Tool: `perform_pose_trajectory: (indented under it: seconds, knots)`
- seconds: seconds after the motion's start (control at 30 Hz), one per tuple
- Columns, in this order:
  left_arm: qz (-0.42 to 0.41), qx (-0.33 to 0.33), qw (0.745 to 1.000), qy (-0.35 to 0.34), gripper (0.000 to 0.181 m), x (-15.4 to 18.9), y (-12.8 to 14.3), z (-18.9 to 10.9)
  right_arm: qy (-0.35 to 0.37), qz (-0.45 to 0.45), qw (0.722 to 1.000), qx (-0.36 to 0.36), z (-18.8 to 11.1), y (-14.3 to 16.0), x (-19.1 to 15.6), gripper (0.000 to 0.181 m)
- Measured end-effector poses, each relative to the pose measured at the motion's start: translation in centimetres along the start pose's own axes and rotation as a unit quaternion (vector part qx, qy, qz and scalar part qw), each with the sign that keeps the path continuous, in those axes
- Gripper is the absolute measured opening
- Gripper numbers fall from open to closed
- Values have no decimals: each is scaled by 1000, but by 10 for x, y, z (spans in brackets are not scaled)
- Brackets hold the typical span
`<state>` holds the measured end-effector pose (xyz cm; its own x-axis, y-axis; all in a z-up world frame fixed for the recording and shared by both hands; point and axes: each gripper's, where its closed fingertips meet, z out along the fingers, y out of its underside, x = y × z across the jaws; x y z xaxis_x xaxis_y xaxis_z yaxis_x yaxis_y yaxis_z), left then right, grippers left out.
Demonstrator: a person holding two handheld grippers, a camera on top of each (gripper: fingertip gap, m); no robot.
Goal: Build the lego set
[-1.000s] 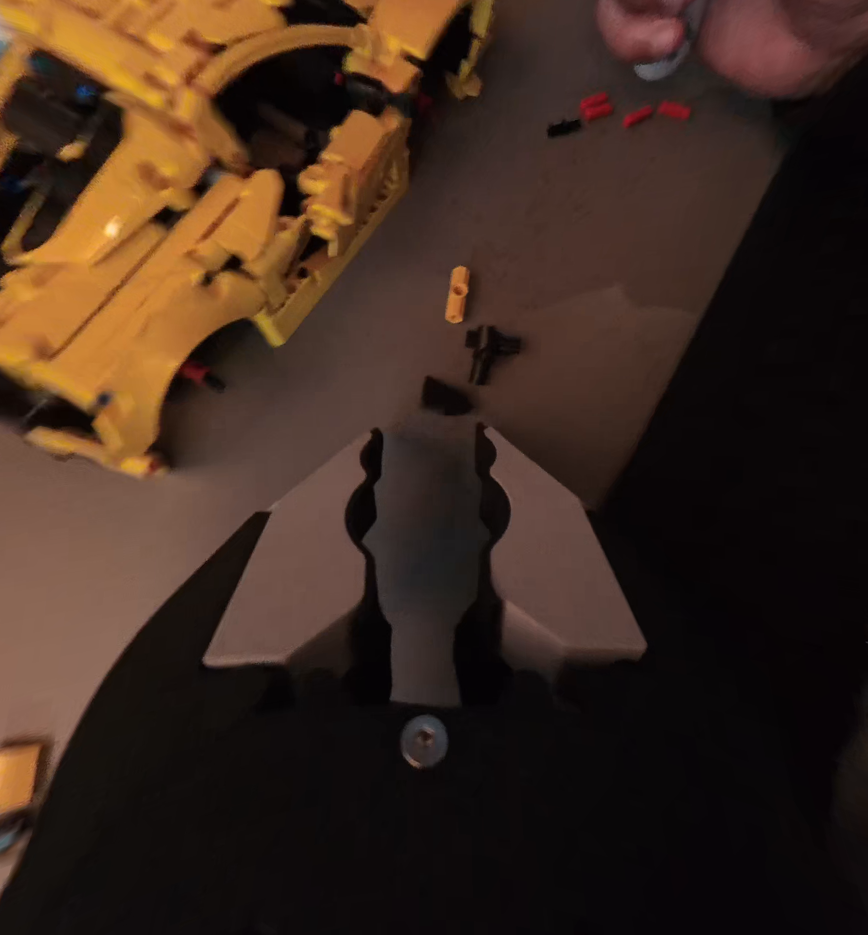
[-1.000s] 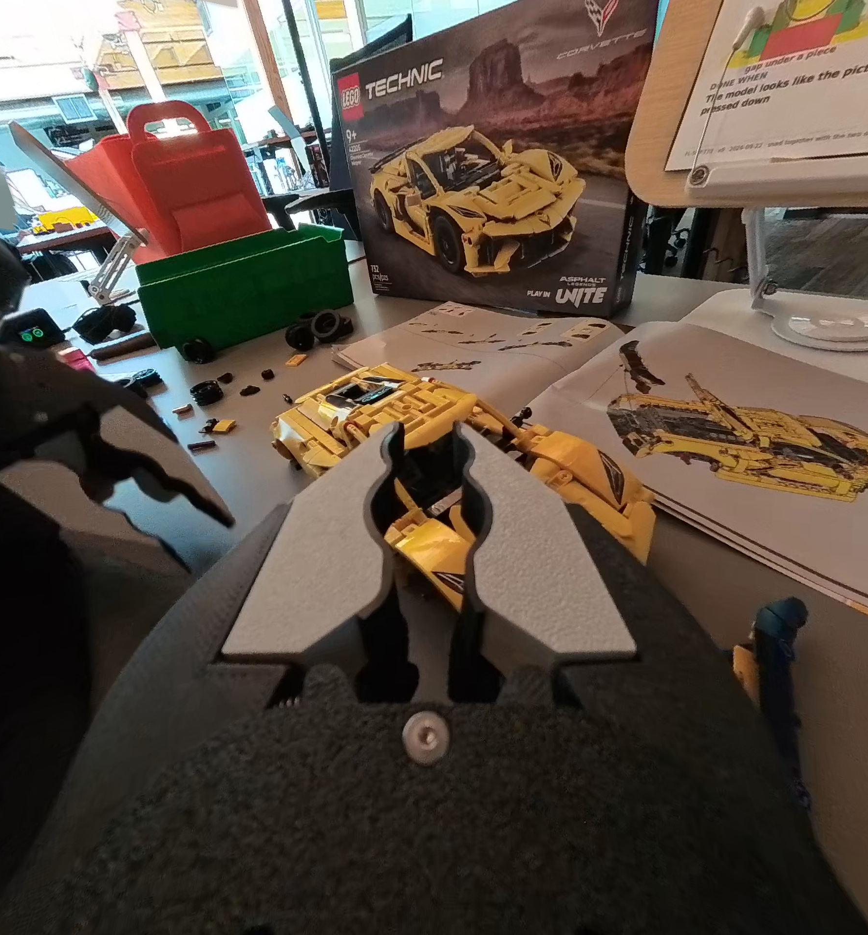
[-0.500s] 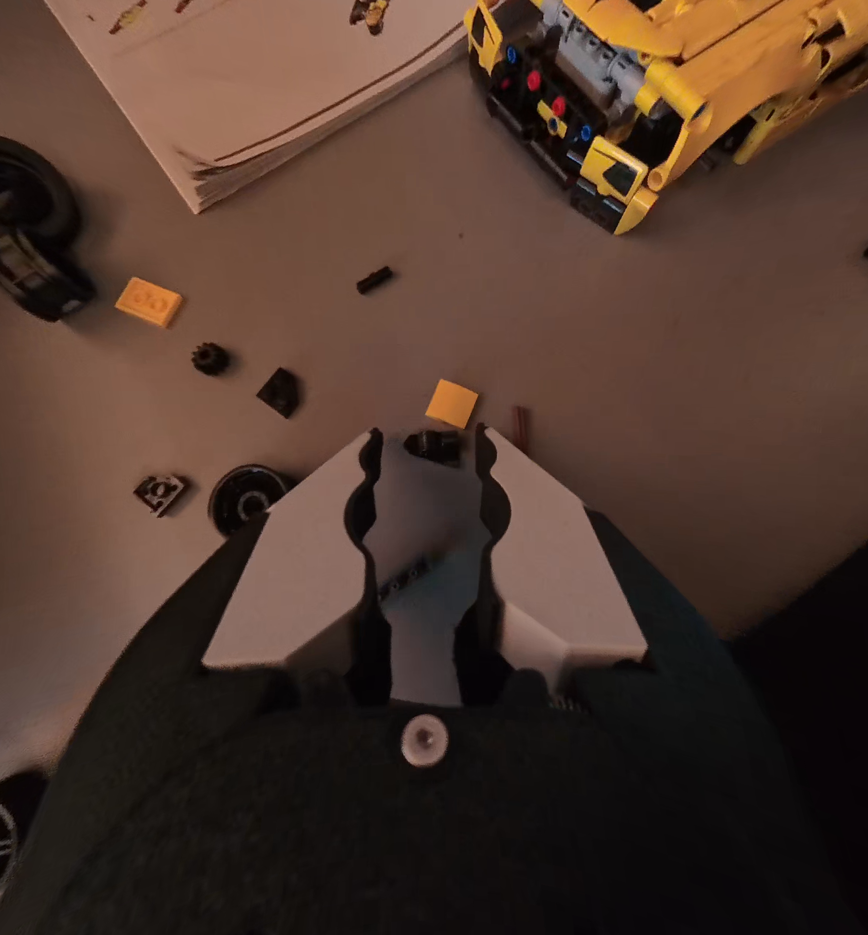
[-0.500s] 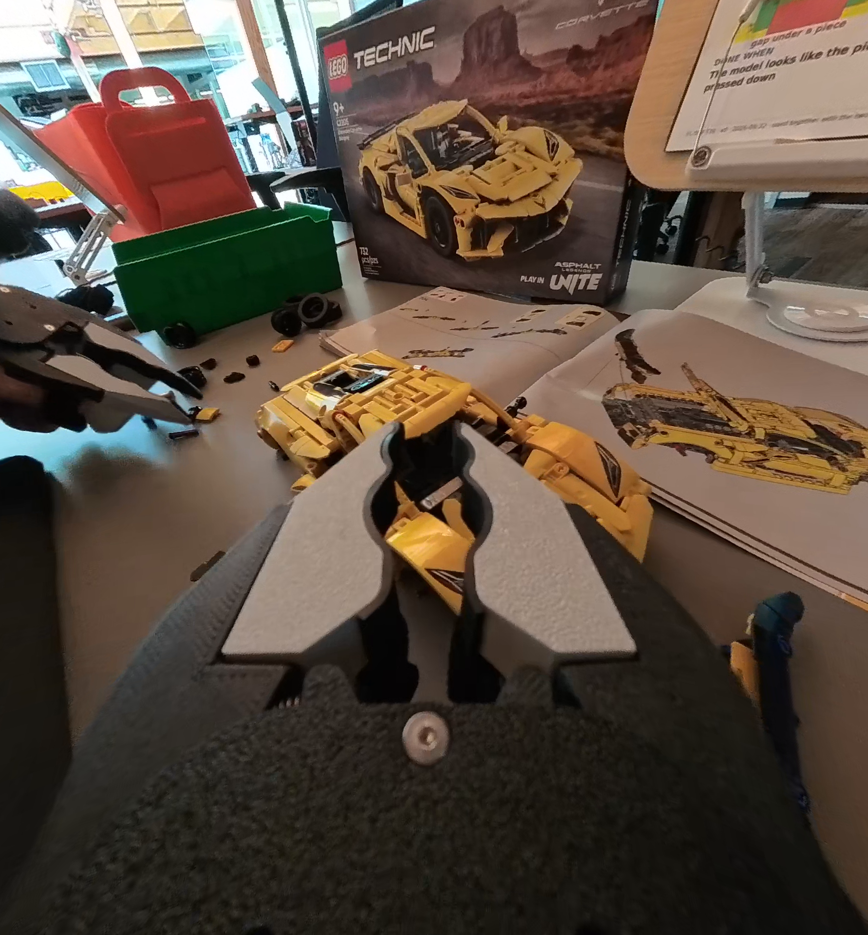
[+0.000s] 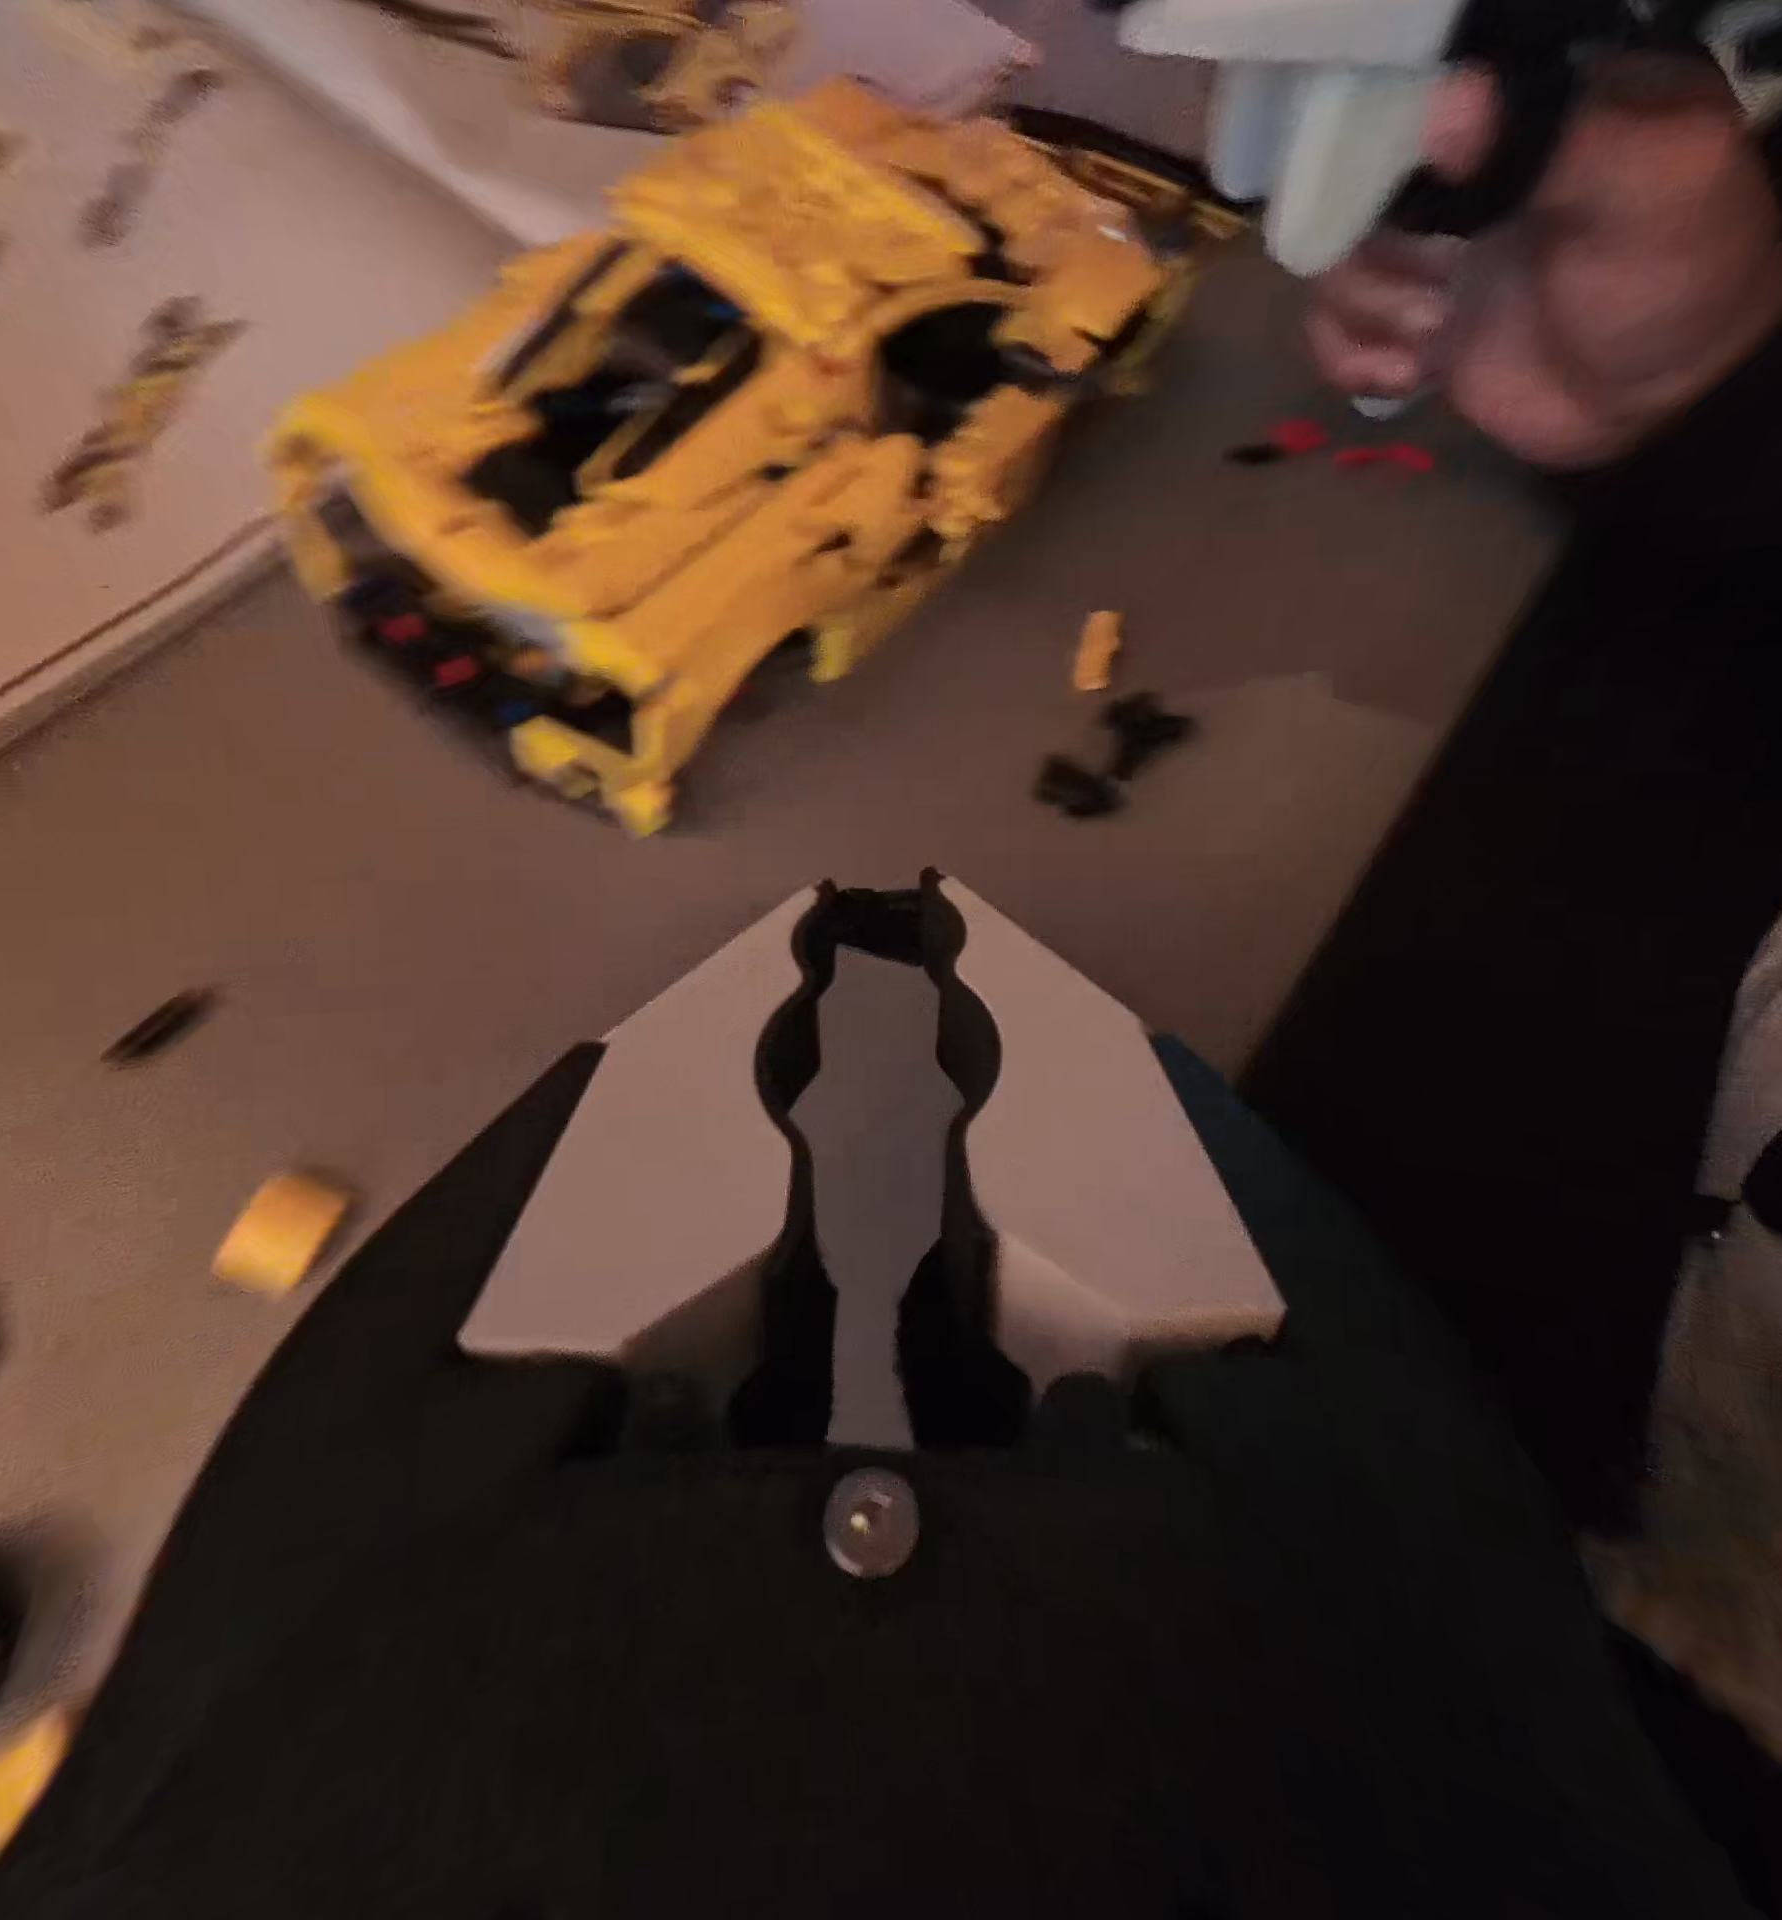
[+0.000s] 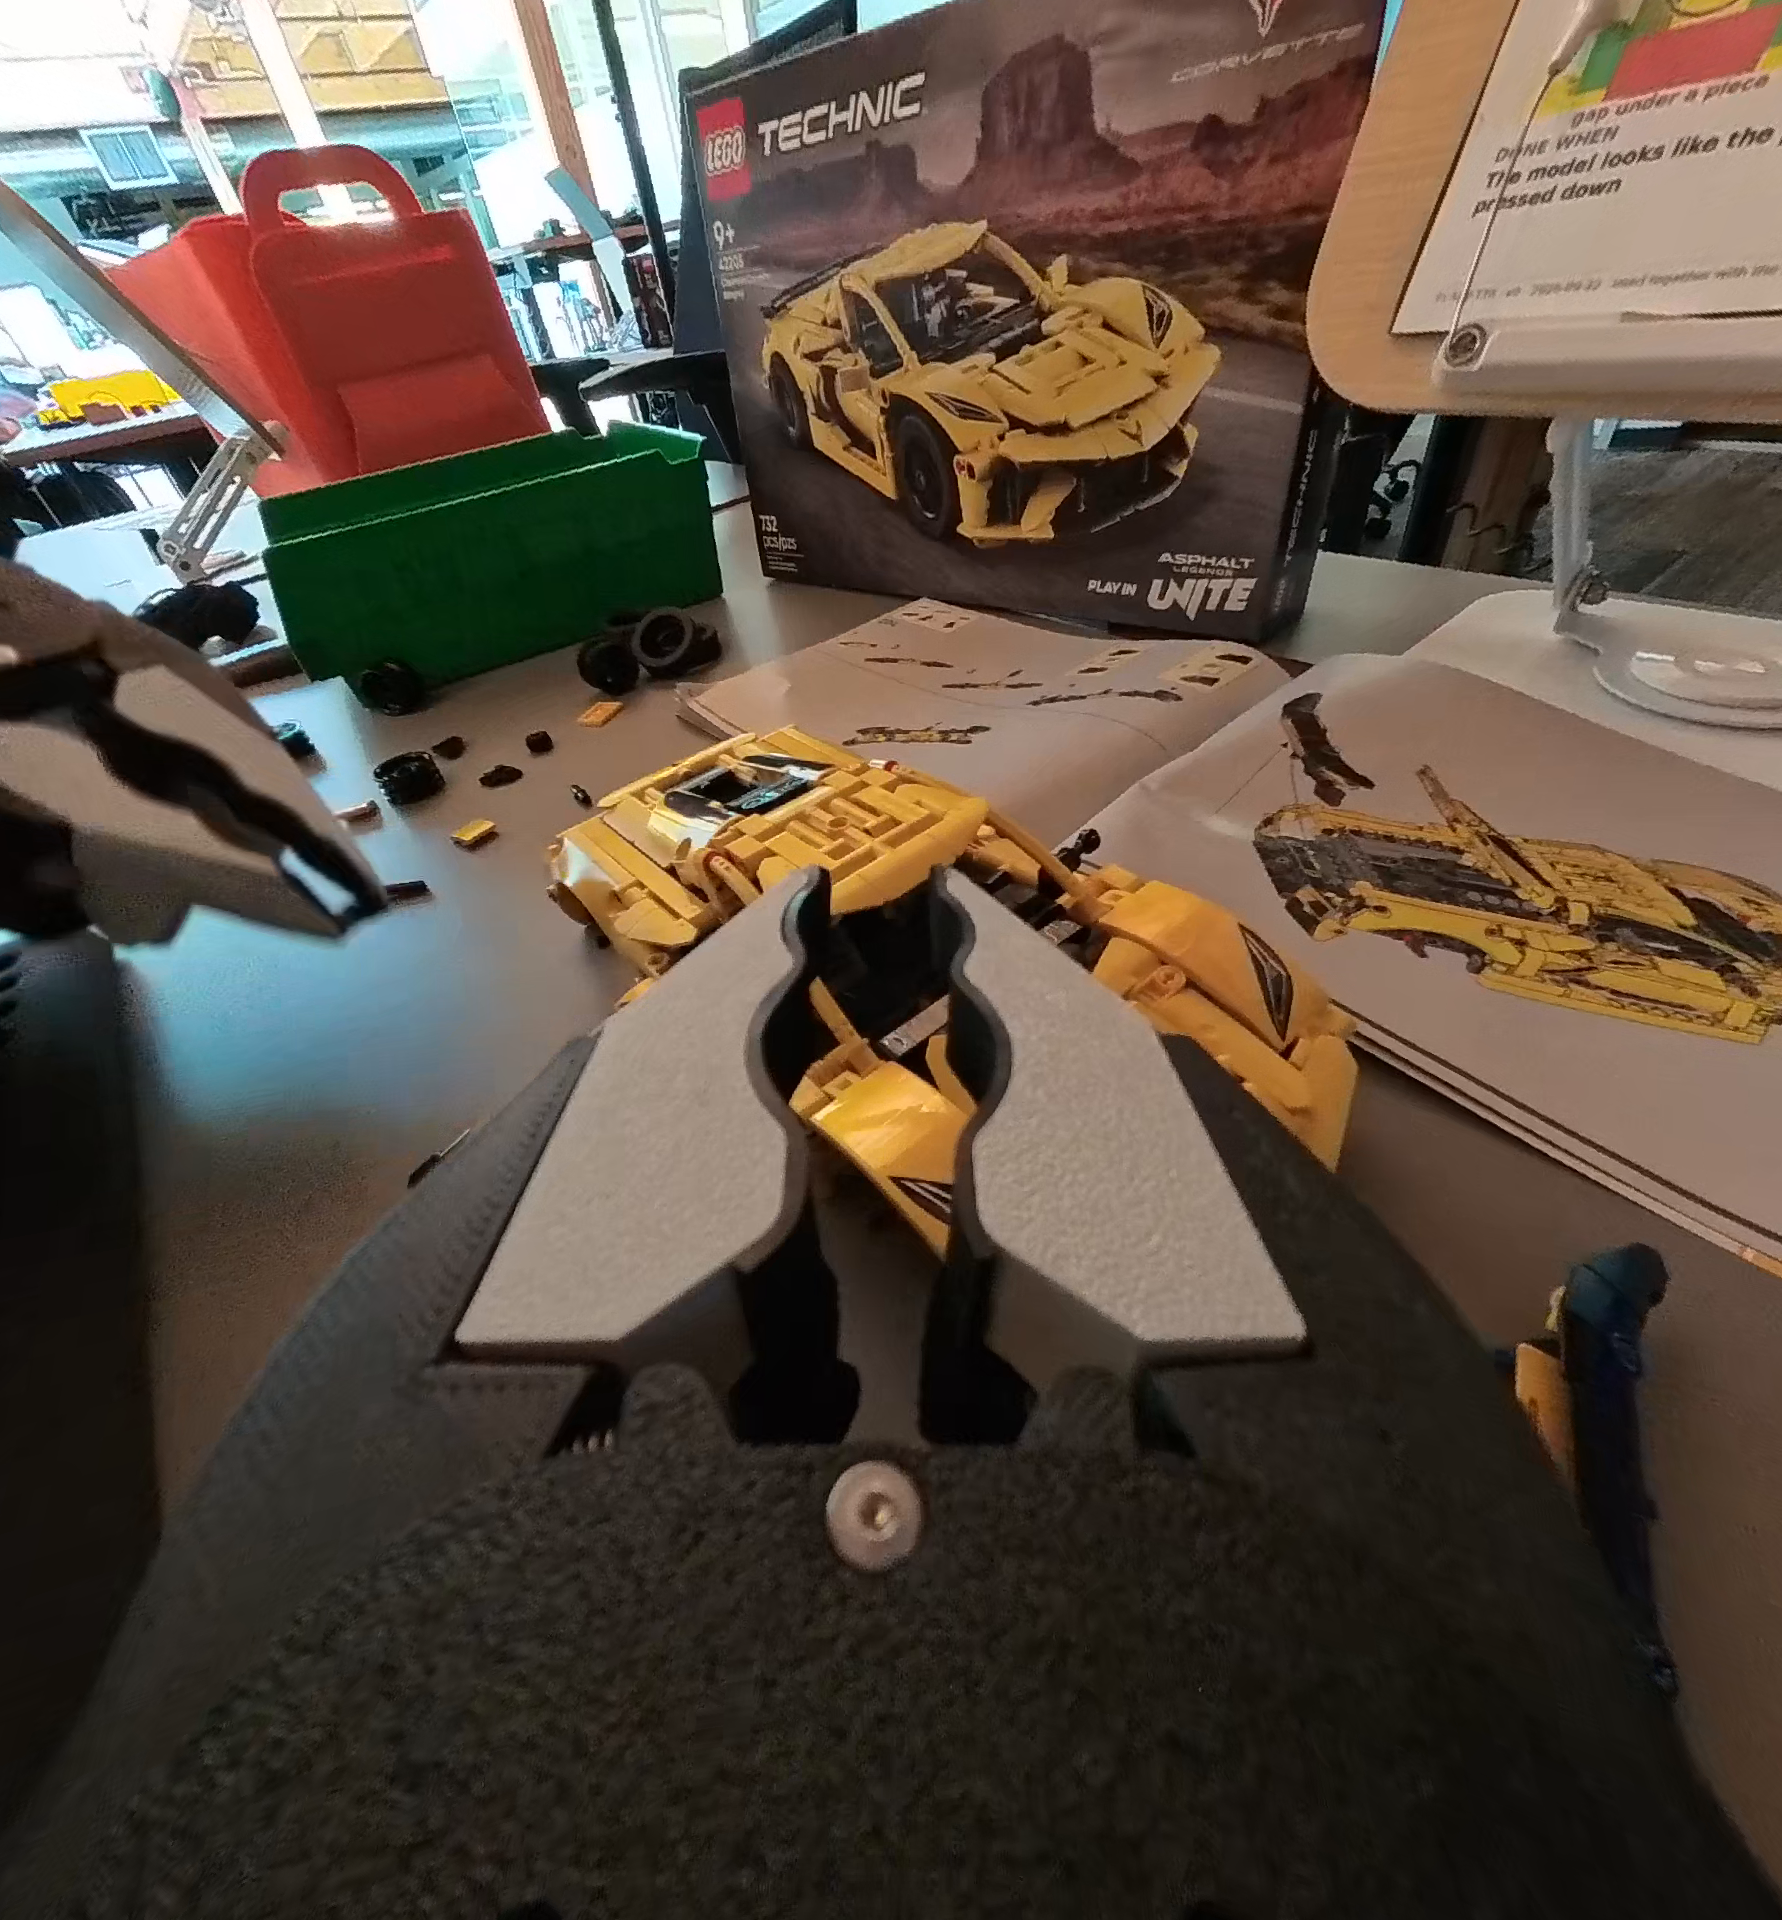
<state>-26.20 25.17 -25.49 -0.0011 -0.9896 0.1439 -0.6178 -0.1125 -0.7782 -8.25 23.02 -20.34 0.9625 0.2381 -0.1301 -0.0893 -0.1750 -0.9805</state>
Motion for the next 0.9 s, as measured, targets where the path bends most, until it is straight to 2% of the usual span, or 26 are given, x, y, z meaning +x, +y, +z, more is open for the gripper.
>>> perform_pose_trajectory:
  seconds: [0.1,0.17,0.27,0.4,0.53,0.6,0.7,0.83,0.9]
  knots:
    - [36,-37,998,46,15,34,3,39,-1,0,1000,5,-2,-2,0,18]
    - [49,-62,995,59,15,45,9,50,-2,-1,1000,7,-2,-4,-1,18]
    - [55,-74,994,59,15,47,15,51,-4,-7,1000,5,-2,-3,-3,18]
    - [53,-74,995,51,29,42,17,50,-14,-9,1000,-2,1,-1,-7,18]
    - [-1,-3,997,74,29,34,-19,32,-13,-16,1000,-8,2,2,-8,18]
    - [-22,43,999,23,29,-4,-44,18,-13,-14,1000,-8,2,1,-7,18]
    - [-69,76,991,-83,29,-96,-68,-2,-15,-13,1000,-9,4,2,-8,18]
    - [-137,13,969,-205,29,-208,-58,-9,-15,-19,1000,-11,3,4,-8,18]
    - [-194,3,955,-224,29,-230,-60,-6,-12,0,1000,6,0,0,-3,17]
